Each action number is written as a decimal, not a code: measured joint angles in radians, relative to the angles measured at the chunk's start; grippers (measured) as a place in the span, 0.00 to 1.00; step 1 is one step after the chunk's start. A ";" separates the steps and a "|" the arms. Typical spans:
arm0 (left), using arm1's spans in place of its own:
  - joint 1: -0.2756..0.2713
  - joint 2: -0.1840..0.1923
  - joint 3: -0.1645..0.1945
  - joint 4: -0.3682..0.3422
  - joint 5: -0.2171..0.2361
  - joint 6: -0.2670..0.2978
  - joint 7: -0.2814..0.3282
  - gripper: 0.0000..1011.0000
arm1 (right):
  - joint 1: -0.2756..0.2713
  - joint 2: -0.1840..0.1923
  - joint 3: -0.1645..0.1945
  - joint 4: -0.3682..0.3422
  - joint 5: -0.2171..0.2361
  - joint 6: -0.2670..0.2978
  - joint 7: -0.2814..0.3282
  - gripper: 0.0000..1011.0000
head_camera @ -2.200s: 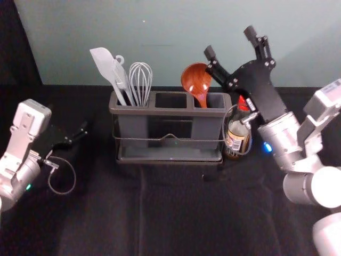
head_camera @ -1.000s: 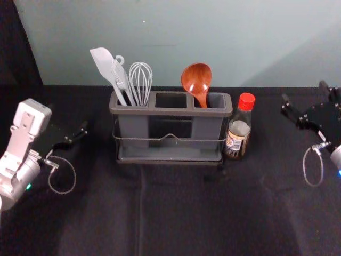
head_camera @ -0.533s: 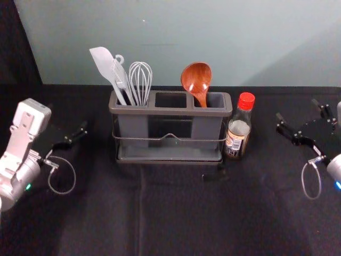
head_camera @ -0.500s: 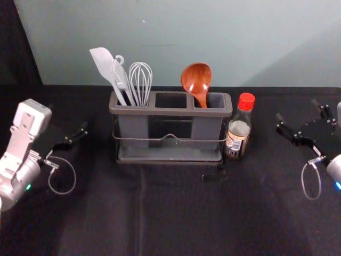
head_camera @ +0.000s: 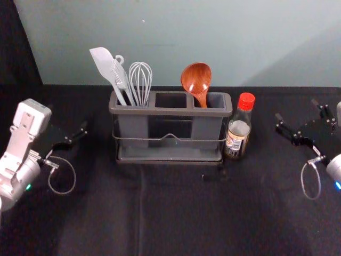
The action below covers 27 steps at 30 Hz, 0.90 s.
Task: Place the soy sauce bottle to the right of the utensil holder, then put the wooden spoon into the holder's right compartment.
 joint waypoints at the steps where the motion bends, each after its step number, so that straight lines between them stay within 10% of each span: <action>1: 0.000 0.000 0.000 0.000 0.000 0.000 0.000 0.99 | 0.000 0.000 0.000 0.000 0.000 0.000 0.000 0.99; 27: 0.000 0.000 0.000 0.000 0.000 0.000 0.000 0.99 | 0.002 0.000 0.000 0.001 0.003 -0.001 0.001 0.99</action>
